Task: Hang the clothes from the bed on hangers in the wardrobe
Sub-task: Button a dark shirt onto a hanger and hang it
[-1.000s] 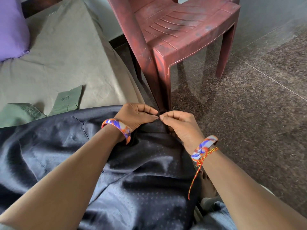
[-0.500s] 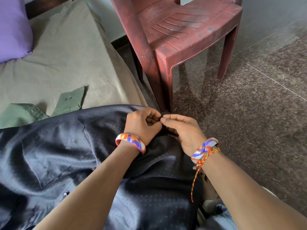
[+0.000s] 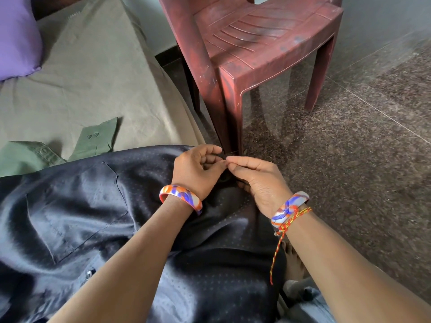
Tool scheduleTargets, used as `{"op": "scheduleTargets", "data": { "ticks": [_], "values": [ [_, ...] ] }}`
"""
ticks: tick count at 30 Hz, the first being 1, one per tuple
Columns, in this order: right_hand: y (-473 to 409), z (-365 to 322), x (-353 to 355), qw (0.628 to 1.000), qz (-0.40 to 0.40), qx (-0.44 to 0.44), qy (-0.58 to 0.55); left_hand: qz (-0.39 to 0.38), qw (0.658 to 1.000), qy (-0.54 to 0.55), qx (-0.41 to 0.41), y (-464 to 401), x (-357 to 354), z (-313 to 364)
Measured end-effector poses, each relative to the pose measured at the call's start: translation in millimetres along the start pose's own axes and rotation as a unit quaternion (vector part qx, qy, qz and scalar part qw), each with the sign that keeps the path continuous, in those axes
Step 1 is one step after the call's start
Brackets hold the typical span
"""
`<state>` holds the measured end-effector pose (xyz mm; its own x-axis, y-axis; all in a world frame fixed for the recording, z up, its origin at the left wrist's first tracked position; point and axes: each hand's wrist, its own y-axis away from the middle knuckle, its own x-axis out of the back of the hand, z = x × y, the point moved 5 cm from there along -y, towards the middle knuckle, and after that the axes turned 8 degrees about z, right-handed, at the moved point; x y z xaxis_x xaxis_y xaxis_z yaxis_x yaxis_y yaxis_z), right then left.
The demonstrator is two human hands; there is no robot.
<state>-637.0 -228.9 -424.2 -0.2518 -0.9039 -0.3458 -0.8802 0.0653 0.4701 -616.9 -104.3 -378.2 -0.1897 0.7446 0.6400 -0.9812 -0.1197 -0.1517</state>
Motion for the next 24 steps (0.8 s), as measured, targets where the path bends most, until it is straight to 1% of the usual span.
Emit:
{"op": "scheduleTargets", "data": {
  "ticks": [4, 10, 13, 16, 19, 22, 24],
  "values": [
    [0.5, 0.8, 1.5, 1.000, 0.018, 0.001, 0.006, -0.002, 1.000, 0.021, 0.018, 0.0, 0.2, -3.9],
    [-1.8, 2.8, 0.5, 0.997, 0.064, -0.019, 0.027, -0.008, 1.000, 0.025, -0.016, 2.4, 0.3, 0.8],
    [-5.0, 4.7, 0.7, 0.996, 0.083, -0.017, 0.019, -0.021, 0.997, 0.069, 0.017, 1.5, 1.8, -2.5],
    [-6.6, 3.0, 1.2, 0.997, 0.073, 0.005, 0.017, -0.037, 0.988, 0.136, 0.060, -1.2, 4.0, -7.1],
    [-4.8, -0.1, -0.4, 0.997, 0.053, 0.042, 0.029, -0.062, 0.982, 0.155, 0.083, -3.5, 4.7, -10.1],
    [-3.0, -3.1, -0.8, 0.996, 0.043, 0.066, 0.052, -0.067, 0.983, 0.147, 0.083, -4.3, 3.1, -11.4],
    [-3.9, -1.8, -0.3, 0.997, 0.040, 0.054, 0.043, -0.048, 0.990, 0.112, 0.063, -3.5, 2.1, -11.4]
  ]
}}
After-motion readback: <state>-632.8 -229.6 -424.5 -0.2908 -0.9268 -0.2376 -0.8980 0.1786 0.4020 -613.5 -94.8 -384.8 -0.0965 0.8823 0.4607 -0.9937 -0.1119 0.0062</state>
